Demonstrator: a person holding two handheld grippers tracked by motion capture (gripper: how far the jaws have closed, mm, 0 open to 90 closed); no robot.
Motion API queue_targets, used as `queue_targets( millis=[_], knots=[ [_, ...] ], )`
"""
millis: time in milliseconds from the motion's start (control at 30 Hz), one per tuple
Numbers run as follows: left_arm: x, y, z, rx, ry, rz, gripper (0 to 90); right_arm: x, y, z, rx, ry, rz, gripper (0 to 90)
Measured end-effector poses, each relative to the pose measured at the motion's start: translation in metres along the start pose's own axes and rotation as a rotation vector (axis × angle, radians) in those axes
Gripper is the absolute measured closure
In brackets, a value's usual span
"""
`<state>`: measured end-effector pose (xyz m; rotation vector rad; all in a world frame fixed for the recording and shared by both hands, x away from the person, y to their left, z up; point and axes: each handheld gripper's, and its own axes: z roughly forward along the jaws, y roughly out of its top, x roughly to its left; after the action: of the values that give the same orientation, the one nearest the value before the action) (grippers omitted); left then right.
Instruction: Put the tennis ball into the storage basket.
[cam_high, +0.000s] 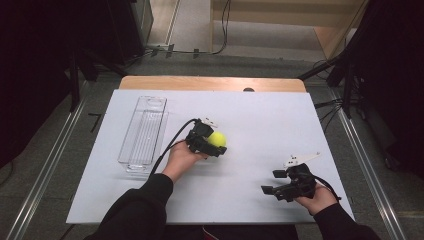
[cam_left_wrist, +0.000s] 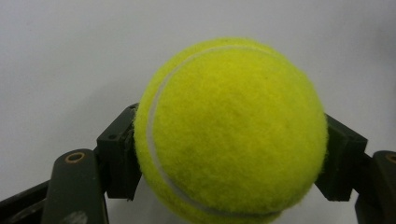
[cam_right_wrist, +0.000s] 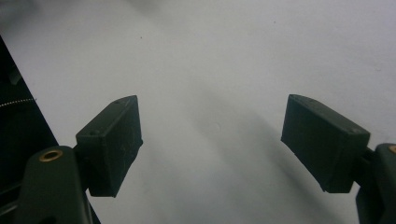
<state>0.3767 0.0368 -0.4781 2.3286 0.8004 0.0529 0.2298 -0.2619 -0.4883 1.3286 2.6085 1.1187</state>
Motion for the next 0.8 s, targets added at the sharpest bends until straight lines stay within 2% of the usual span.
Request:
queue_targets(
  millis=[800],
  knots=[
    [-0.002,0.005,-0.028,0.005,-0.039,-0.017,25.5,0.000,0.000,-0.001,-0.001,-0.003,0.003,18.2]
  ],
)
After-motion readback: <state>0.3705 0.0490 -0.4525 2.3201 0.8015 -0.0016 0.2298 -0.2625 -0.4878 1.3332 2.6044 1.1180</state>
